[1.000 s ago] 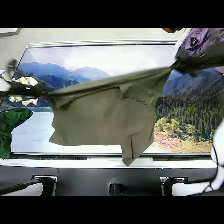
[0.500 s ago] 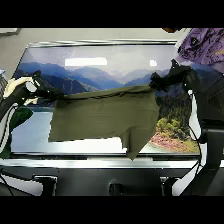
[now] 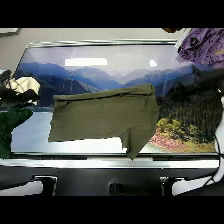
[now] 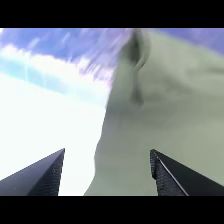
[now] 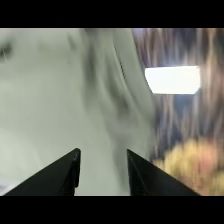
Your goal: Fold the clothes and pants, and hang the long-sleeved shirts on hangers.
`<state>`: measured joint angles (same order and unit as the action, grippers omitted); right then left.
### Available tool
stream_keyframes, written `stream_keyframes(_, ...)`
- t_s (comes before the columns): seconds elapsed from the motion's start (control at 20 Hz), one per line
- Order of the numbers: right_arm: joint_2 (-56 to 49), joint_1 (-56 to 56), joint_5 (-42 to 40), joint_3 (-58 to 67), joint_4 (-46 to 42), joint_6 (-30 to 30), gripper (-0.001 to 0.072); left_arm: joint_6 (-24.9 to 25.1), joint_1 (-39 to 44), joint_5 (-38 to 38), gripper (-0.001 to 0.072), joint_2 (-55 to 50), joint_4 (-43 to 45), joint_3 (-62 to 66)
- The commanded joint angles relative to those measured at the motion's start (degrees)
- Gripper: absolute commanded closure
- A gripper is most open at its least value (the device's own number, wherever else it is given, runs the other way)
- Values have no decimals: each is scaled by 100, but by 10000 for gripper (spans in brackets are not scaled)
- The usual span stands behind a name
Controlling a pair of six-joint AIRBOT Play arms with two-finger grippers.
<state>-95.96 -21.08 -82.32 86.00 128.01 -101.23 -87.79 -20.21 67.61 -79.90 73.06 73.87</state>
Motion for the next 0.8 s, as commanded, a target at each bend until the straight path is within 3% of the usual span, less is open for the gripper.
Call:
stream_keyframes(0.0, 785, -391, -15, -2041, 378, -776, 321, 103, -450, 245, 103, 811, 7, -892)
stream_keyframes(0.05, 863, -345, 133, -2542, 402, -841, 279, 103, -487, 245, 103, 907, 7, -1051)
stream_keyframes(0.25, 863, -85, 597, -3606, 529, -1368, 276, 83, -470, 271, 103, 925, 2, -1145)
stream_keyframes(0.75, 822, 22, 1108, -3768, 599, -1613, 276, 83, -470, 234, 102, 925, 2, -1145)
